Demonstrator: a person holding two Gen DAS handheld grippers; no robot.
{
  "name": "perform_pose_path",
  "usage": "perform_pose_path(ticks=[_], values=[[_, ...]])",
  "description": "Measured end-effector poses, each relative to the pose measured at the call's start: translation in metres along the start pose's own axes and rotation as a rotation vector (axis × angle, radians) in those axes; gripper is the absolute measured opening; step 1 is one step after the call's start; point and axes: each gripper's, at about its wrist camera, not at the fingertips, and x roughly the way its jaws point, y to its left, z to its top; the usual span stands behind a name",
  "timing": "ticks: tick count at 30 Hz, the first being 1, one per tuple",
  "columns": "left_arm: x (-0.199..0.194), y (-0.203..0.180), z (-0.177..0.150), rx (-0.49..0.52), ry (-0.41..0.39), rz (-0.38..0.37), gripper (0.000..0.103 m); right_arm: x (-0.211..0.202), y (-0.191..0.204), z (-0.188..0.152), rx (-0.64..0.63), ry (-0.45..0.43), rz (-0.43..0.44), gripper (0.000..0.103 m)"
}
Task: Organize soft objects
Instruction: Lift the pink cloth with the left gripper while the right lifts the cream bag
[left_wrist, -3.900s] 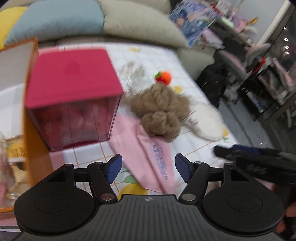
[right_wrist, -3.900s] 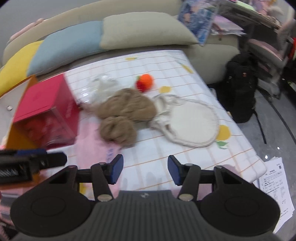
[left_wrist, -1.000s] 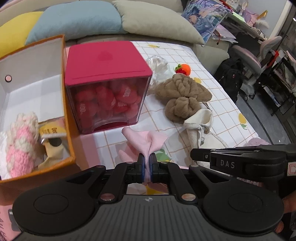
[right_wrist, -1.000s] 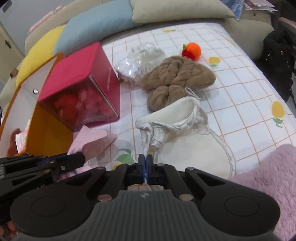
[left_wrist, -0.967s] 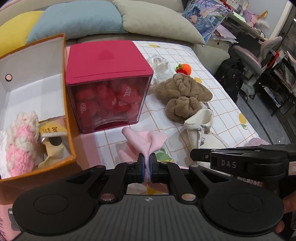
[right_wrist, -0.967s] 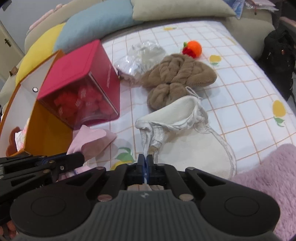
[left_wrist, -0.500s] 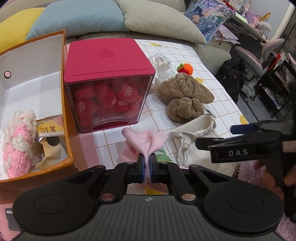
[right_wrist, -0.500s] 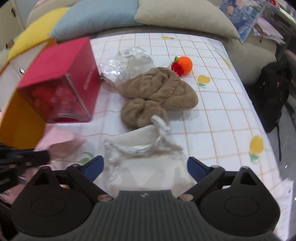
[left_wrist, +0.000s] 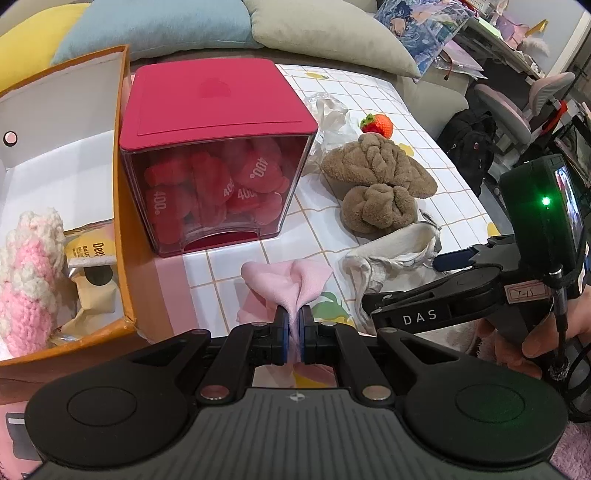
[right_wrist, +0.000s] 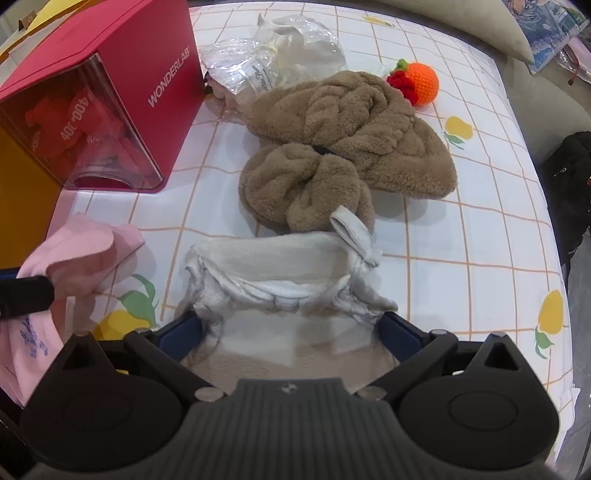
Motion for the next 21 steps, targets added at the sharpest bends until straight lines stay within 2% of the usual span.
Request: perform_pose_path(ticks=[1,4,7,8,9,14,21], values=[[0.0,0.0,0.0,0.002,0.0,-0.001,0.006,-0.001,0.0,0.0,-0.004,-0.005,0.003,0.098],[0.0,0.001,0.0,0.0,0.0,-0.001,0.006,-0.009,0.003,-0.003,-0.023,-0.042,0.009,0.079],[-0.001,0.001,0.0,-0.001,0.0,-0.002,0.006,-0.016,0.01,-0.005,-0.052,-0.07,0.021,0.054],[-0.002,0.001,0.0,-0.002,-0.001,-0.002,0.006,-0.018,0.012,-0.005,-0.062,-0.078,0.024,0.036],[-0.003,0.001,0.0,-0.002,-0.002,-0.004,0.006,-0.019,0.014,-0.005,-0.071,-0.082,0.017,0.025],[-0.011,0.0,0.001,0.005,-0.021,-0.014,0.006,-0.023,0.009,-0.004,-0.032,-0.094,0.041,0.006],[-0.033,-0.001,0.003,0.015,-0.083,-0.069,0.006,-0.061,0.003,-0.013,0.072,-0.189,0.083,0.003]])
